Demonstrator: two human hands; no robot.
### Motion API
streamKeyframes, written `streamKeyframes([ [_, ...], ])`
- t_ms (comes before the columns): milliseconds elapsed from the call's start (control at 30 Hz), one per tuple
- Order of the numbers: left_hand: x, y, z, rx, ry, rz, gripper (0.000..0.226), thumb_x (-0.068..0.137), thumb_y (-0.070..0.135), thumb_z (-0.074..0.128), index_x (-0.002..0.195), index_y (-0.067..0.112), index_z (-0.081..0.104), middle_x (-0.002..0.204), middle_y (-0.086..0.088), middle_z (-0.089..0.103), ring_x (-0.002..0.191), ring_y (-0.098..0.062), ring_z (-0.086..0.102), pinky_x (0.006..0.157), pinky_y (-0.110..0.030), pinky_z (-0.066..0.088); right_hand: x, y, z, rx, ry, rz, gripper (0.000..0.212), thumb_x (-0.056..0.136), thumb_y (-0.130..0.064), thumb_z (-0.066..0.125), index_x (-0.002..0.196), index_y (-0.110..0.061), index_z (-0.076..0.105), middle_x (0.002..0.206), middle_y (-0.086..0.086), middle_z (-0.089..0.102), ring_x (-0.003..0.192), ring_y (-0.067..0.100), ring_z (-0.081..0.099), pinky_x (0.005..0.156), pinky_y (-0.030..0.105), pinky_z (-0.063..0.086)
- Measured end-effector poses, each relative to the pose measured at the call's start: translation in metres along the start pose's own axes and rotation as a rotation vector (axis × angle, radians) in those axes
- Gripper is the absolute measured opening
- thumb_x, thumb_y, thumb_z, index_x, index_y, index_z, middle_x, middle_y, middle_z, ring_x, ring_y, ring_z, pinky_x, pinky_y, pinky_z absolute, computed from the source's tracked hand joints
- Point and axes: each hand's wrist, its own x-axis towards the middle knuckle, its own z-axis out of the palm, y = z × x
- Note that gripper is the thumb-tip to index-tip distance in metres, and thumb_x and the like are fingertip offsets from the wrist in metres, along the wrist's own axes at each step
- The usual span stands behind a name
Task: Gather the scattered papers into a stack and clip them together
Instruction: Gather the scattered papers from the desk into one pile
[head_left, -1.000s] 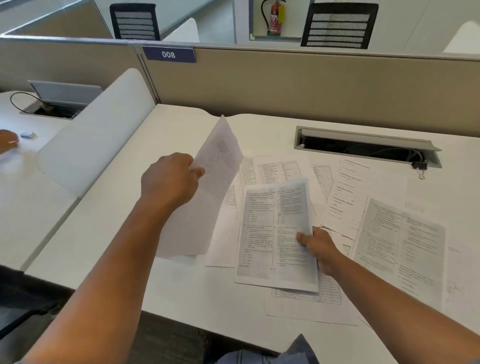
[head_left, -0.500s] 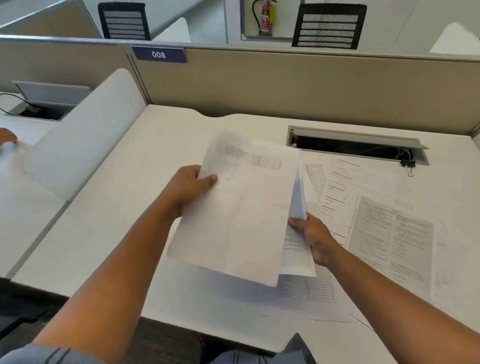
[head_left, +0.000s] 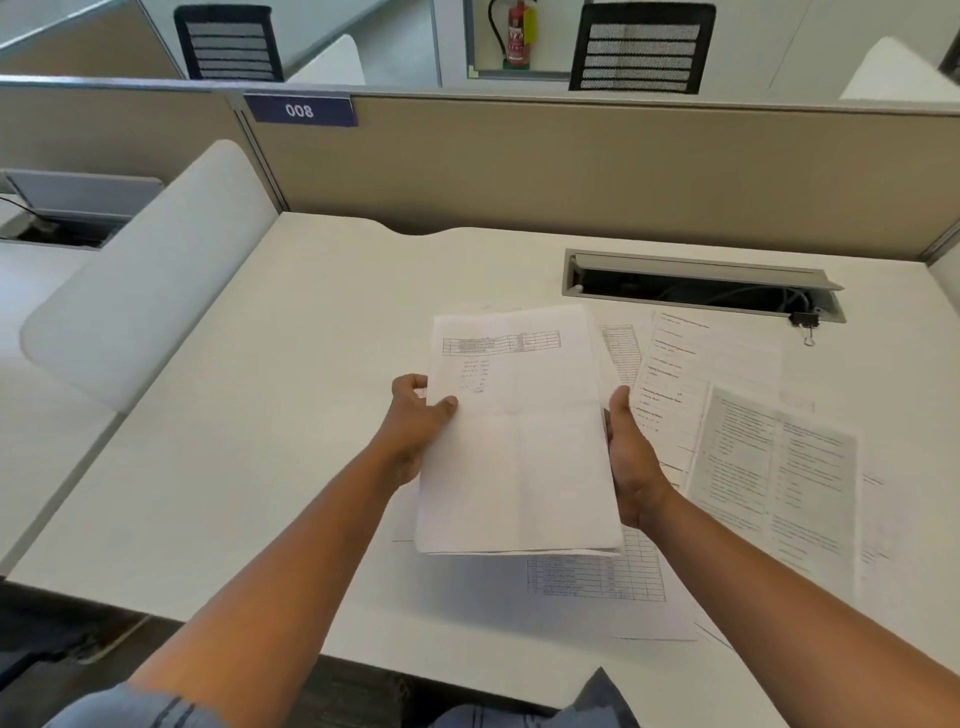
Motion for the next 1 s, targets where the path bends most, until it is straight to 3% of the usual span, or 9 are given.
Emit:
streamKeyframes([
  [67,0.0,0.0,0.001,-0.004,-0.022,0.039,0.051,0.101,0.012,0.061,0.141,0.022,0.03,0.117,-0.002,0.064,0.1,-0.025,0.07,0.086,-0.047,0.06,-0.002,-0.003,0.001,0.03,-0.032,-0.006,0.056,0.101,-0.061,0.044,0.128,-0.018,0.068,0.119,0.012,0.075,0.106,0.03,0.072,0.085,0.044,0.058],
  [167,0.0,0.004,0.003,-0.007,-0.074,0.11,0.051,0.101,0.01,0.061,0.145,0.02,0.037,0.122,-0.004,0.07,0.105,-0.025,0.072,0.084,-0.043,0.061,-0.002,-0.013,0.0,-0.139,-0.008,-0.082,0.02,0.097,-0.015,0.059,0.113,-0.015,0.071,0.119,0.017,0.073,0.095,0.03,0.07,0.082,0.043,0.058],
  [267,-0.002,0.01,0.008,-0.001,-0.099,0.191,0.032,0.101,0.011,0.061,0.132,0.014,0.056,0.126,-0.007,0.072,0.105,-0.025,0.073,0.087,-0.043,0.062,-0.003,-0.026,0.003,-0.252,0.031,-0.197,0.026,0.092,0.006,0.056,0.106,-0.011,0.07,0.105,0.012,0.076,0.089,0.028,0.069,0.072,0.038,0.058],
  [500,-0.014,0.031,0.024,-0.15,-0.045,0.451,0.027,0.097,0.018,0.069,0.122,0.012,0.062,0.115,-0.004,0.075,0.1,-0.024,0.074,0.08,-0.038,0.064,-0.009,-0.054,0.013,-0.349,0.018,-0.526,0.027,0.093,0.007,0.053,0.093,-0.015,0.069,0.081,-0.009,0.073,0.074,0.011,0.071,0.063,0.028,0.059],
  [600,-0.01,0.021,0.026,-0.137,-0.063,0.428,0.03,0.092,0.003,0.065,0.121,0.009,0.063,0.114,-0.009,0.074,0.1,-0.027,0.072,0.078,-0.037,0.062,-0.006,-0.045,0.008,-0.356,0.023,-0.503,0.021,0.083,0.001,0.062,0.092,-0.015,0.072,0.082,-0.005,0.073,0.077,0.014,0.071,0.068,0.035,0.059],
  [733,-0.01,-0.001,0.03,-0.052,-0.101,0.313,0.049,0.078,-0.012,0.045,0.116,0.008,0.067,0.113,-0.01,0.074,0.106,-0.033,0.07,0.077,-0.035,0.061,-0.001,-0.027,-0.004,-0.392,0.042,-0.431,0.027,0.079,-0.002,0.065,0.101,-0.017,0.07,0.091,0.001,0.072,0.091,0.026,0.069,0.075,0.041,0.058],
  [800,-0.009,-0.007,0.033,-0.027,-0.094,0.299,0.049,0.081,-0.016,0.042,0.111,0.012,0.07,0.112,-0.008,0.074,0.104,-0.031,0.07,0.077,-0.036,0.062,-0.003,-0.025,-0.005,-0.389,0.038,-0.437,0.031,0.074,-0.007,0.065,0.101,-0.021,0.07,0.089,-0.002,0.073,0.089,0.023,0.07,0.076,0.042,0.059],
  [933,-0.007,-0.007,0.034,-0.091,-0.067,0.336,0.045,0.086,-0.017,0.043,0.098,0.015,0.073,0.103,-0.006,0.074,0.092,-0.024,0.069,0.078,-0.041,0.062,-0.005,-0.031,-0.002,-0.346,0.011,-0.477,0.038,0.087,0.01,0.059,0.102,-0.023,0.069,0.09,-0.002,0.071,0.089,0.018,0.069,0.073,0.036,0.061],
  [1000,-0.006,-0.009,0.034,-0.11,-0.079,0.33,0.045,0.086,-0.018,0.044,0.102,0.012,0.073,0.103,-0.006,0.075,0.092,-0.023,0.07,0.078,-0.041,0.062,-0.003,-0.03,-0.003,-0.343,-0.002,-0.454,0.035,0.084,0.006,0.062,0.102,-0.024,0.069,0.091,-0.001,0.071,0.089,0.019,0.069,0.074,0.038,0.061],
])
